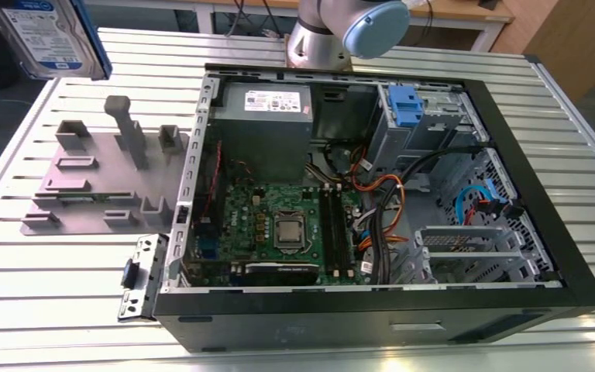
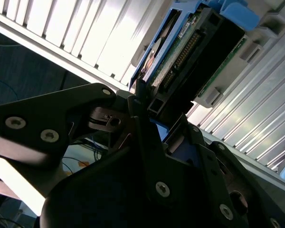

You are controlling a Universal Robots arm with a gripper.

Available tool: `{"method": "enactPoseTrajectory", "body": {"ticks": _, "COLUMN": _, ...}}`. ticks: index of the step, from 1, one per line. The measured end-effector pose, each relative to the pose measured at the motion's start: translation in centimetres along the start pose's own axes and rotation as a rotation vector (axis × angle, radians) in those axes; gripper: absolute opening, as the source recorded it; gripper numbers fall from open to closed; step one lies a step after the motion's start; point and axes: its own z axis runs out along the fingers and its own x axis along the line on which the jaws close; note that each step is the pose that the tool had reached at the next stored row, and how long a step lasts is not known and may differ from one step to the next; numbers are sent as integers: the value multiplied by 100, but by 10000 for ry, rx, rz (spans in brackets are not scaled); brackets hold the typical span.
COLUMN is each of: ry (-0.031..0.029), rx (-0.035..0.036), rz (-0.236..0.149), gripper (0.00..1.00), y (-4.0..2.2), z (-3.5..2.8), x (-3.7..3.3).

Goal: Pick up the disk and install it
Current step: 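Pick up the disk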

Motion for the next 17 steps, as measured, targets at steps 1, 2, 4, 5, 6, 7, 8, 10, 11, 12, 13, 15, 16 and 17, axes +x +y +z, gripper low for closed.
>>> {"method": "enactPoseTrajectory", "body": {"ticks": 1, "ry": 0, "rx": 0, "rz": 0, "gripper": 36, "y": 0, "z": -3, "x": 0}}
{"method": "enactPoseTrajectory", "body": {"ticks": 2, "ry": 0, "rx": 0, "rz": 1, "gripper": 36, "y": 0, "z": -7, "x": -1}}
{"method": "enactPoseTrajectory", "body": {"ticks": 4, "ry": 0, "rx": 1, "rz": 0, "gripper": 36, "y": 0, "z": -15, "x": -1}}
{"method": "enactPoseTrajectory", "body": {"ticks": 5, "ry": 0, "rx": 0, "rz": 0, "gripper": 36, "y": 0, "z": -18, "x": -1}}
{"method": "enactPoseTrajectory", "body": {"ticks": 6, "ry": -1, "rx": 0, "rz": 1, "gripper": 36, "y": 0, "z": -21, "x": -2}}
{"method": "enactPoseTrajectory", "body": {"ticks": 7, "ry": 0, "rx": 0, "rz": 0, "gripper": 36, "y": 0, "z": -24, "x": -2}}
{"method": "enactPoseTrajectory", "body": {"ticks": 8, "ry": 0, "rx": 0, "rz": 1, "gripper": 36, "y": 0, "z": -26, "x": -2}}
{"method": "enactPoseTrajectory", "body": {"ticks": 10, "ry": 0, "rx": 0, "rz": 0, "gripper": 36, "y": 0, "z": -31, "x": -3}}
{"method": "enactPoseTrajectory", "body": {"ticks": 11, "ry": 0, "rx": 0, "rz": 0, "gripper": 36, "y": 0, "z": -34, "x": -3}}
{"method": "enactPoseTrajectory", "body": {"ticks": 12, "ry": 0, "rx": 1, "rz": 0, "gripper": 36, "y": 0, "z": -36, "x": -3}}
{"method": "enactPoseTrajectory", "body": {"ticks": 13, "ry": 0, "rx": 1, "rz": 0, "gripper": 36, "y": 0, "z": -39, "x": -3}}
{"method": "enactPoseTrajectory", "body": {"ticks": 15, "ry": -1, "rx": 0, "rz": 1, "gripper": 36, "y": 0, "z": -43, "x": -4}}
{"method": "enactPoseTrajectory", "body": {"ticks": 16, "ry": -1, "rx": 1, "rz": 1, "gripper": 36, "y": 0, "z": -46, "x": -4}}
{"method": "enactPoseTrajectory", "body": {"ticks": 17, "ry": 0, "rx": 0, "rz": 0, "gripper": 36, "y": 0, "z": -48, "x": -4}}
